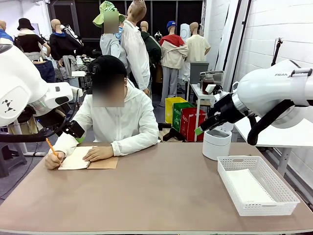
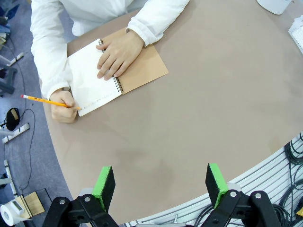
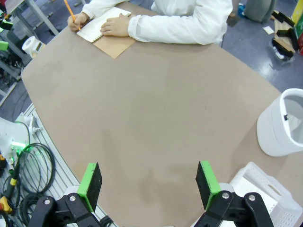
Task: Sort the paper based on its condition.
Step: If a person hands you a paper, place it in the Organizing basket , and if it's crumpled, put it in the Trash can.
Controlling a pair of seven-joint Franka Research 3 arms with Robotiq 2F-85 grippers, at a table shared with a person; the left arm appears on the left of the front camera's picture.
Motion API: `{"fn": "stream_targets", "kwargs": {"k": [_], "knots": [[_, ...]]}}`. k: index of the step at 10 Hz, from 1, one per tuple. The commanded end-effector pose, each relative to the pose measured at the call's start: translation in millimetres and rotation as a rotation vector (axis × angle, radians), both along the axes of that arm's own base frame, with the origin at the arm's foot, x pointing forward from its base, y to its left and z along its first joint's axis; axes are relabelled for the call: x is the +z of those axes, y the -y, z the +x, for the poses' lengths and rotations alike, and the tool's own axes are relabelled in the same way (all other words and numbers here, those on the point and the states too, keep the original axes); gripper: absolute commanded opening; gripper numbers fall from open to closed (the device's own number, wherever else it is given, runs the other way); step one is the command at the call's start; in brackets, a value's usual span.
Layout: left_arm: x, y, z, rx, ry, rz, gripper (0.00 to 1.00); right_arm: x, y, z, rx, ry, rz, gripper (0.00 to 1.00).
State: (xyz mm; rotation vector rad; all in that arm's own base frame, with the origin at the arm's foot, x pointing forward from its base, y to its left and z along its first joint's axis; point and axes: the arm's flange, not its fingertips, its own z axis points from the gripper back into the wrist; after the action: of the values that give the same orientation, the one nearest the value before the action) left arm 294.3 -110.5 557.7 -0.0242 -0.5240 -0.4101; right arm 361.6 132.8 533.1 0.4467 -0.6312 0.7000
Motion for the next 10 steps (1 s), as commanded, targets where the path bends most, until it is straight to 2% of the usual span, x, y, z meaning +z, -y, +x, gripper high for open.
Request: {"fn": "stream_targets", "kwargs": {"k": [1,10], "knots": [[0.2,0.0,-0.1,-0.001,0.0,-0.001,1.0,0.4,-0.8,0.3,0.001,-0.004,0.008,1.0],[0.2,0.0,-0.1,-0.001,0.0,-0.001,1.0,0.4,-0.8,0.3,0.001,-0.004,0.008,1.0]]}}
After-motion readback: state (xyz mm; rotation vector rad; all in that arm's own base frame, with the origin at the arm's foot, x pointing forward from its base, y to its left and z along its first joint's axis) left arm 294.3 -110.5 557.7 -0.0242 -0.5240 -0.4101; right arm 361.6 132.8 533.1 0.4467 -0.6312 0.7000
